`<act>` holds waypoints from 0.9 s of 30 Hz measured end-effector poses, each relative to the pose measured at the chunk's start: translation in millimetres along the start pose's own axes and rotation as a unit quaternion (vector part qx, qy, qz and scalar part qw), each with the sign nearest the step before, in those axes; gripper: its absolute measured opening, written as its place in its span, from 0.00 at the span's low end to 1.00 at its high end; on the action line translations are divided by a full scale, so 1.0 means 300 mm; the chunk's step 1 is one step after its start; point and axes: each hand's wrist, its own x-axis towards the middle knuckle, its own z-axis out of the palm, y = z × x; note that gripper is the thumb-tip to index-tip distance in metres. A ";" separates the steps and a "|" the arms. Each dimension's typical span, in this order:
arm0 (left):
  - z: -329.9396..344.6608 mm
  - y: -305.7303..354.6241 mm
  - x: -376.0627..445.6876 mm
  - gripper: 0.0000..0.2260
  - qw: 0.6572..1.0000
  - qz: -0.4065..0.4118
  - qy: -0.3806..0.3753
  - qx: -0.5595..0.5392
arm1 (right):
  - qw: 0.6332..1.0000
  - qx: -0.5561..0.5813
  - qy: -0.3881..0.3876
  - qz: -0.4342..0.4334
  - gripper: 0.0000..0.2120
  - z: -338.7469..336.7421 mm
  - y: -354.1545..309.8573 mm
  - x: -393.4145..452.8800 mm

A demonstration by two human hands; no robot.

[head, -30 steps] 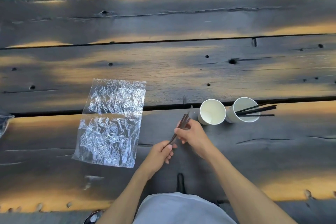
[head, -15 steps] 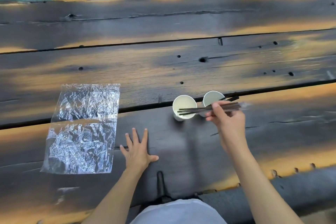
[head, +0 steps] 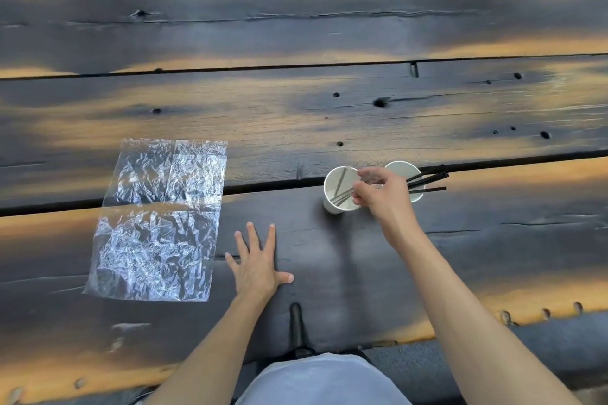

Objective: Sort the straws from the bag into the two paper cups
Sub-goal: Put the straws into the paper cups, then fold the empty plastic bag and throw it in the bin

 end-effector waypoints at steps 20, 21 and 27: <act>0.027 -0.350 -0.139 0.26 0.963 -0.114 0.156 -0.189 | 0.922 -0.238 -0.305 0.002 0.10 0.531 0.231 -0.217; 0.029 -0.331 -0.140 0.26 0.956 -0.068 0.149 -0.243 | 0.920 -0.246 -0.306 0.022 0.11 0.548 0.260 -0.221; -0.040 -0.354 -0.129 0.20 0.831 -0.071 0.130 -0.537 | 0.920 -0.166 -0.321 0.153 0.12 0.650 0.302 -0.244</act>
